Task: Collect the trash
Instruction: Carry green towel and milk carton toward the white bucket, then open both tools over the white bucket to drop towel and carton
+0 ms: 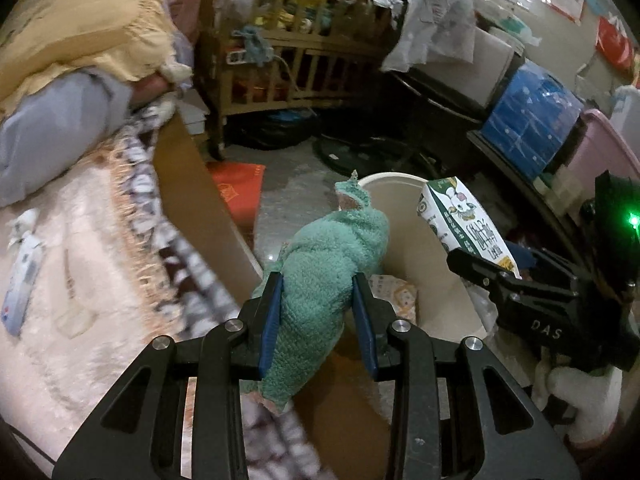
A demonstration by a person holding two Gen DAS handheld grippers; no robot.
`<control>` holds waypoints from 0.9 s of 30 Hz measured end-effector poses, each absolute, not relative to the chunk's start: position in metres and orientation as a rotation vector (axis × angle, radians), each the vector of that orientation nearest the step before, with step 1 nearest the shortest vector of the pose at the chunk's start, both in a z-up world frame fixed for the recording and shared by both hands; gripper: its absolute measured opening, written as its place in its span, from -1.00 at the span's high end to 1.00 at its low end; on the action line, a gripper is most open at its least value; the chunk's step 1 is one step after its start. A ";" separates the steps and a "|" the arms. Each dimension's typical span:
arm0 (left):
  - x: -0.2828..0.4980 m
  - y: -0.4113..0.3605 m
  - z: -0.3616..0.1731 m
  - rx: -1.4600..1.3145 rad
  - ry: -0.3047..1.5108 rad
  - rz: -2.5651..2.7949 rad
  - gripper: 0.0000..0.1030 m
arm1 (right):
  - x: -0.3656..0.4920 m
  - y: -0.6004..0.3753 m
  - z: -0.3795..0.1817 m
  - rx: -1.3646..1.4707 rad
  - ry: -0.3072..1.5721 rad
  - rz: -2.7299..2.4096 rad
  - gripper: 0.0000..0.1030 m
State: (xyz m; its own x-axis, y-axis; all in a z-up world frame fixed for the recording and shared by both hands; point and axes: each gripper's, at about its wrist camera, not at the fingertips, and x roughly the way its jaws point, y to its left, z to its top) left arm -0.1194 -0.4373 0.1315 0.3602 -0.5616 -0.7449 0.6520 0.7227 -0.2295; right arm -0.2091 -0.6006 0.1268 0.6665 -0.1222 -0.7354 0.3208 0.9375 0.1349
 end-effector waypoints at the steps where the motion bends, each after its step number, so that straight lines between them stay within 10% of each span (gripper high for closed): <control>1: -0.119 -0.443 0.130 0.115 0.916 -0.790 0.39 | -0.210 -0.606 0.126 0.268 0.804 -0.262 -0.34; 27: -0.104 -0.531 0.099 0.124 1.001 -0.873 0.39 | -0.223 -0.678 0.101 0.406 0.798 -0.401 -0.34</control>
